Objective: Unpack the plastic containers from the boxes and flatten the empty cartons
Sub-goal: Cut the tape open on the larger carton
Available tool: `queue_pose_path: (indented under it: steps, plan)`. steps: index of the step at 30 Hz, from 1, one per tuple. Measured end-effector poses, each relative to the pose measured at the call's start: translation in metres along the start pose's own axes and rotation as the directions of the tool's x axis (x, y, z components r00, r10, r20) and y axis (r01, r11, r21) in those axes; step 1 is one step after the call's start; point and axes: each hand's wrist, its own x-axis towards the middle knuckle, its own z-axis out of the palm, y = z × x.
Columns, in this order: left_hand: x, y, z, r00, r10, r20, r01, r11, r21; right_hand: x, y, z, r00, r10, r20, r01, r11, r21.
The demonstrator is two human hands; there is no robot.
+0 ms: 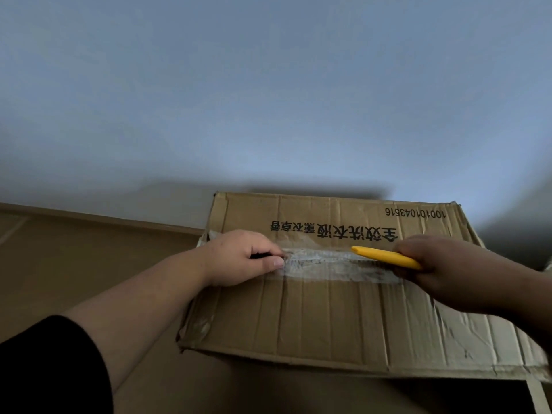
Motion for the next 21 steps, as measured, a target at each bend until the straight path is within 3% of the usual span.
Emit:
queue_pose_path:
  steps: [4,8,14,17,21]
  plan:
    - [0.003,-0.002,-0.015,0.989,-0.134,0.059,0.141,0.980,-0.139,-0.008,-0.006,-0.005,0.999,0.009,-0.034,-0.010,1.000,-0.019]
    - [0.005,0.002,-0.022,0.983,-0.166,0.083,0.183,0.940,-0.286,-0.017,-0.010,-0.009,0.998,-0.023,-0.064,0.016,0.994,-0.104]
    - [0.004,0.003,-0.018,0.982,-0.173,0.078,0.183,0.972,-0.144,-0.023,-0.015,-0.010,1.000,-0.007,0.000,0.007,0.991,-0.132]
    - [-0.002,0.001,-0.011,0.992,-0.121,-0.043,0.113,0.982,-0.151,-0.018,-0.013,-0.006,0.998,0.012,0.066,-0.005,0.995,-0.104]
    - [-0.018,-0.004,-0.010,0.938,-0.200,-0.283,0.063,0.902,-0.428,-0.012,-0.010,-0.001,0.996,0.006,0.090,0.002,0.997,-0.082]
